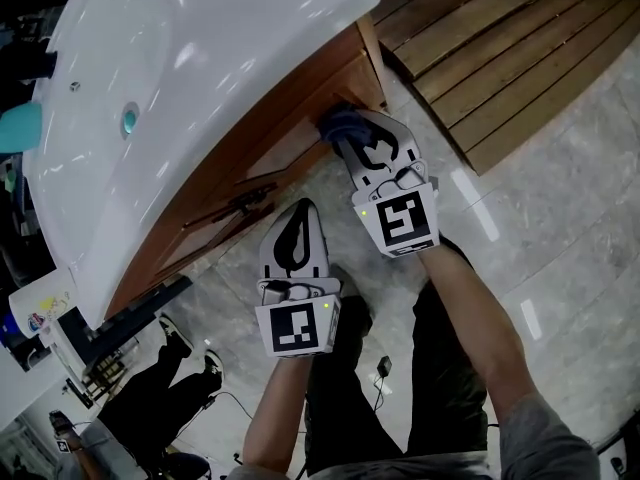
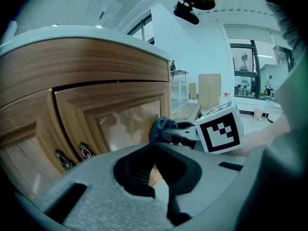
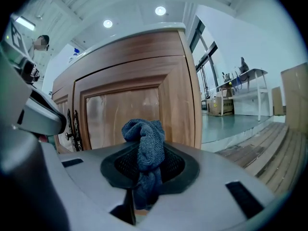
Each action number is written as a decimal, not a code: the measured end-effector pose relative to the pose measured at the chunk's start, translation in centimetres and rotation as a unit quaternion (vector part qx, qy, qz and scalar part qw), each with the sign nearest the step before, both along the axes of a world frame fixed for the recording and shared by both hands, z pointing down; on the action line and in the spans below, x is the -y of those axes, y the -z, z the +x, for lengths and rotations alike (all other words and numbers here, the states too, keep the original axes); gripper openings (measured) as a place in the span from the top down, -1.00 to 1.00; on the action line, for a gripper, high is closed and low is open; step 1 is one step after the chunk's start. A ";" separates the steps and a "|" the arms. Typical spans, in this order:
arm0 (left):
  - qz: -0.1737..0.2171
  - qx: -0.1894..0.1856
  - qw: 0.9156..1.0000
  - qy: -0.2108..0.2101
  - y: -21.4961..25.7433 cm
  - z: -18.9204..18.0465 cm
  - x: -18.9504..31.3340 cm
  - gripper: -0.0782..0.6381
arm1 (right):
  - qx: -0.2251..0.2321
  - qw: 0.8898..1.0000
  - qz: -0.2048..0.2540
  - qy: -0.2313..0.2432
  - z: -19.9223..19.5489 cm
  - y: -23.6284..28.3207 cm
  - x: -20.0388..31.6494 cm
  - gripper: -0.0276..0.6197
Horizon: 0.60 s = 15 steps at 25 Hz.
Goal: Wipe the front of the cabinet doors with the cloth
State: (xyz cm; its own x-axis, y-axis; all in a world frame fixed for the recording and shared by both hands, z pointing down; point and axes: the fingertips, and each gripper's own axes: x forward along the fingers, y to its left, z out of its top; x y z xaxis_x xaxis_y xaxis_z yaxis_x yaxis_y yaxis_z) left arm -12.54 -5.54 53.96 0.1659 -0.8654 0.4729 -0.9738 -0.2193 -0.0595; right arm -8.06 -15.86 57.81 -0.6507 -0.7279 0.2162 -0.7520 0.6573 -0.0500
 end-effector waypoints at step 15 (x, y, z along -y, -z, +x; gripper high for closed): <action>-0.010 -0.006 1.000 0.000 -0.1 1.3 -0.3 0.76 | -0.001 1.000 0.001 -0.021 3.5 0.5 1.4 0.67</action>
